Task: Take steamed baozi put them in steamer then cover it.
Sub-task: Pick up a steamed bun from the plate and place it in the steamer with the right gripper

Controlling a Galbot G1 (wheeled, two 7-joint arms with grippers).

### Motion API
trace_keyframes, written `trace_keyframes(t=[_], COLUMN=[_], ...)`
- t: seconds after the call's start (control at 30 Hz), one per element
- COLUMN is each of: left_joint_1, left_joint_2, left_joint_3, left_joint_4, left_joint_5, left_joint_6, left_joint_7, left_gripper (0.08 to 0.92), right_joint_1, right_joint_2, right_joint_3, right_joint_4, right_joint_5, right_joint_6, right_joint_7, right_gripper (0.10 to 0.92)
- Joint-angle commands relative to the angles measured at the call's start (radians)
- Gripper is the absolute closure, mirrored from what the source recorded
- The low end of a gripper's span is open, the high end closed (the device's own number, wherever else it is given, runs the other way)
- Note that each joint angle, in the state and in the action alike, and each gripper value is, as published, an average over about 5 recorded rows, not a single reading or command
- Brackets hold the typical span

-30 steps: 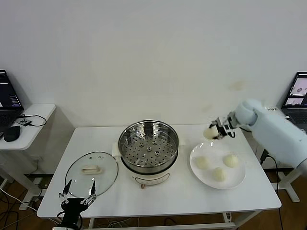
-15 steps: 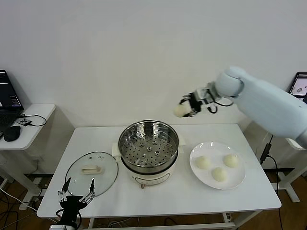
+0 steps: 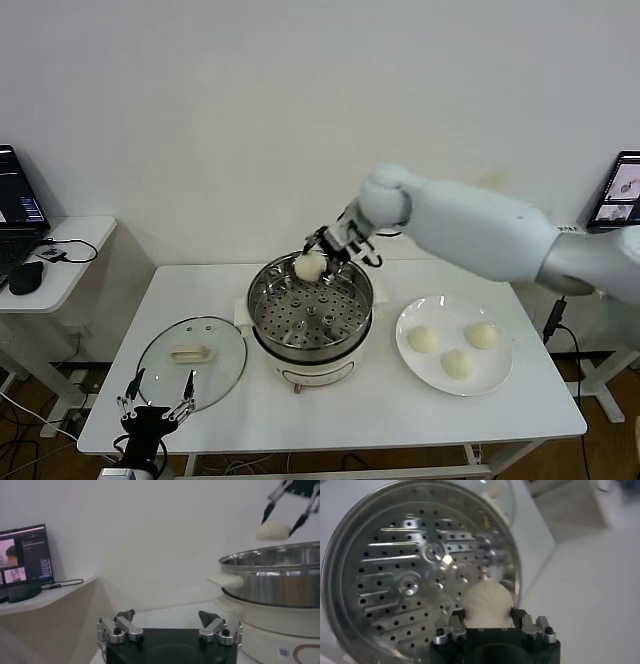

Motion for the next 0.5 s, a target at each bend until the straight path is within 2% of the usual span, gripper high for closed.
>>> trace_keyframes(t=[0.03,0.23,0.5], left_joint_1=[-0.001,0.000,0.000], left_joint_2=[-0.004,-0.006,-0.006], left_joint_3=[-0.001,-0.001,0.001], left_joint_4=[0.002,0.000,-0.003], left_joint_5=[-0.001,0.000,0.002], left_joint_6=[0.000,0.000,0.001], left_joint_7=[0.001,0.001,0.001], left_gripper=[0.177,0.177,0.177], right_joint_1=[-0.035,-0.058,-0.083], right_joint_2=[0.118,0.138,0.144], right_joint_3=[-0.074,-0.044,-0.015], right_joint_4=[-0.108,-0.191,-0.249], right_joint_5=[-0.197,-0.308,-0.381], right_joint_6=[0.183,0.249,0.297], right_joint_7=[0.030,0.058,0.088], right_gripper=[0.431,0.431,0.431])
